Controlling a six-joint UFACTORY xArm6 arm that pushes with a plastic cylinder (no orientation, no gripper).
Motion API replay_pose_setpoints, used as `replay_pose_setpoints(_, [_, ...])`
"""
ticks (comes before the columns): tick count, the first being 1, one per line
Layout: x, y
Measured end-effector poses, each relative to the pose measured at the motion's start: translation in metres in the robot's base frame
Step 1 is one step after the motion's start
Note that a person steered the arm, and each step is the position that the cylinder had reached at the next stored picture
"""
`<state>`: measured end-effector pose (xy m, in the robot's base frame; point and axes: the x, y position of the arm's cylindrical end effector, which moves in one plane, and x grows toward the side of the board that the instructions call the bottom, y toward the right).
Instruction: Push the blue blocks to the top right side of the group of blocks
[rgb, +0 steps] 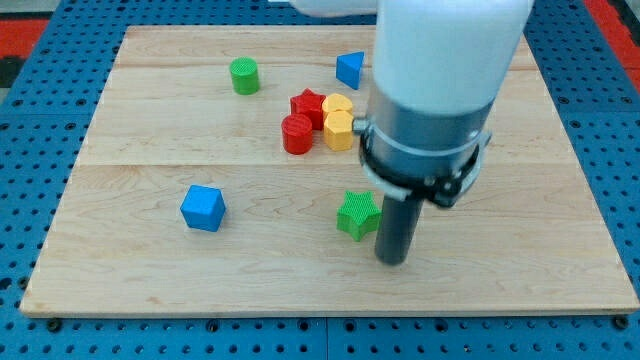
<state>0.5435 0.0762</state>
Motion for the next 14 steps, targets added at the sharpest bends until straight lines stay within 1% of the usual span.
replay_pose_setpoints(1, [-0.045, 0.022])
replay_pose_setpoints(2, [0.02, -0.054])
replay_pose_setpoints(3, [0.023, -0.09])
replay_pose_setpoints(4, [0.009, -0.145])
replay_pose_setpoints(5, [0.015, -0.182])
replay_pose_setpoints(6, [-0.012, -0.221])
replay_pose_setpoints(7, [-0.082, -0.216])
replay_pose_setpoints(8, [-0.107, -0.184])
replay_pose_setpoints(9, [-0.103, -0.115])
replay_pose_setpoints(10, [-0.104, -0.097])
replay_pose_setpoints(11, [-0.106, -0.164])
replay_pose_setpoints(12, [-0.131, -0.187])
replay_pose_setpoints(13, [-0.126, -0.161])
replay_pose_setpoints(14, [-0.117, -0.147])
